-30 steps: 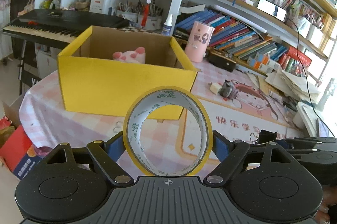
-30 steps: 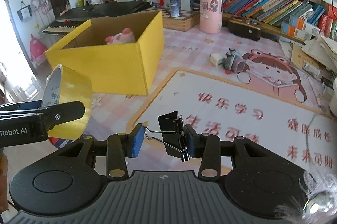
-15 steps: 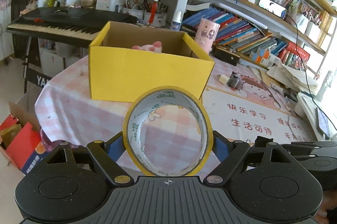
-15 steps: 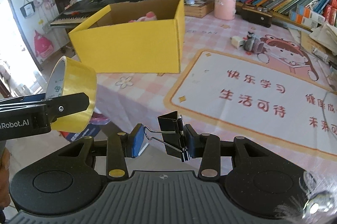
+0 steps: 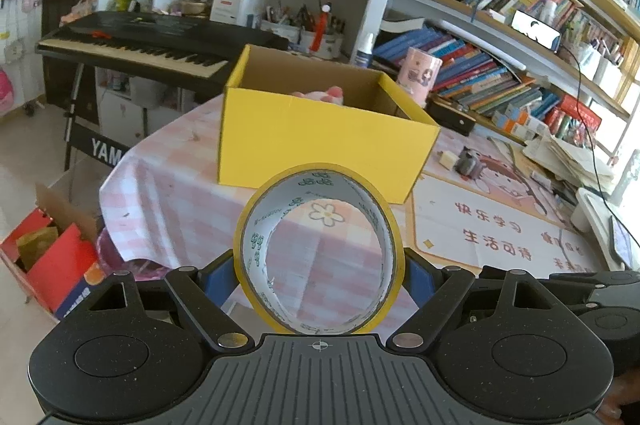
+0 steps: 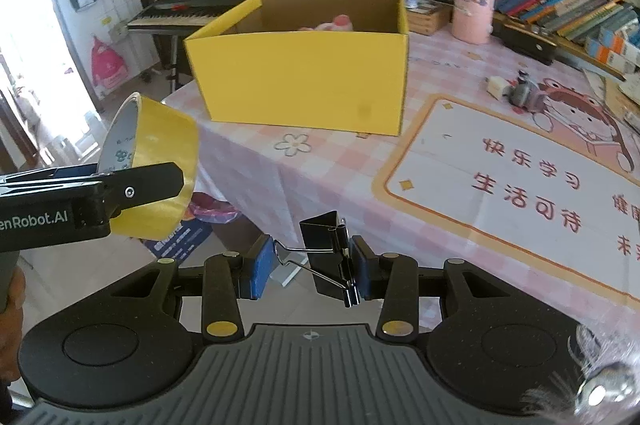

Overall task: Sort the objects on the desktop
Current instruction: 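Carry the tape roll with the left gripper while the right carries the binder clip to the yellow box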

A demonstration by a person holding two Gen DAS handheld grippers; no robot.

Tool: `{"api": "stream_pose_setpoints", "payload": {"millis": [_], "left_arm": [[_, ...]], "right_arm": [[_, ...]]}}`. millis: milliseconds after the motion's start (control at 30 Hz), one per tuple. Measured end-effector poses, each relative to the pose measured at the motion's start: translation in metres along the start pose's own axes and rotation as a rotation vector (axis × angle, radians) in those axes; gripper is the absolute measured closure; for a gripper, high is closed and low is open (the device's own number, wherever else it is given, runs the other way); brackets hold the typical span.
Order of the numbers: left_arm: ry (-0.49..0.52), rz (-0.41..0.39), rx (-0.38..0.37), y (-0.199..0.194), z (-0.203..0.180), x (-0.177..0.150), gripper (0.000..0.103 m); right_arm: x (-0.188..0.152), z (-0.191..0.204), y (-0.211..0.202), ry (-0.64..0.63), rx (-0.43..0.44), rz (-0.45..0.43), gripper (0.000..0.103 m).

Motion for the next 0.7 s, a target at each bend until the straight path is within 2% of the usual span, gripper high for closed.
{"api": "stream_pose_setpoints", "payload": {"millis": [700], "left_arm": [[-0.008,-0.055,0.019,-0.006,0.018,0.018,0.018]], "right_arm": [[0.018,0.02,0.003,-0.056,0.018,-0.021,0.065]]}}
Point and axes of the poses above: each gripper's, at about its wrist camera, not at the fingertips, and y roughly the way its jaws point, z to its left, x to its top, the point moved 10 cm from there along y, roughly the way its jaws point, and after that the axes turned 5 degrees about z, right-handed, at the moved point
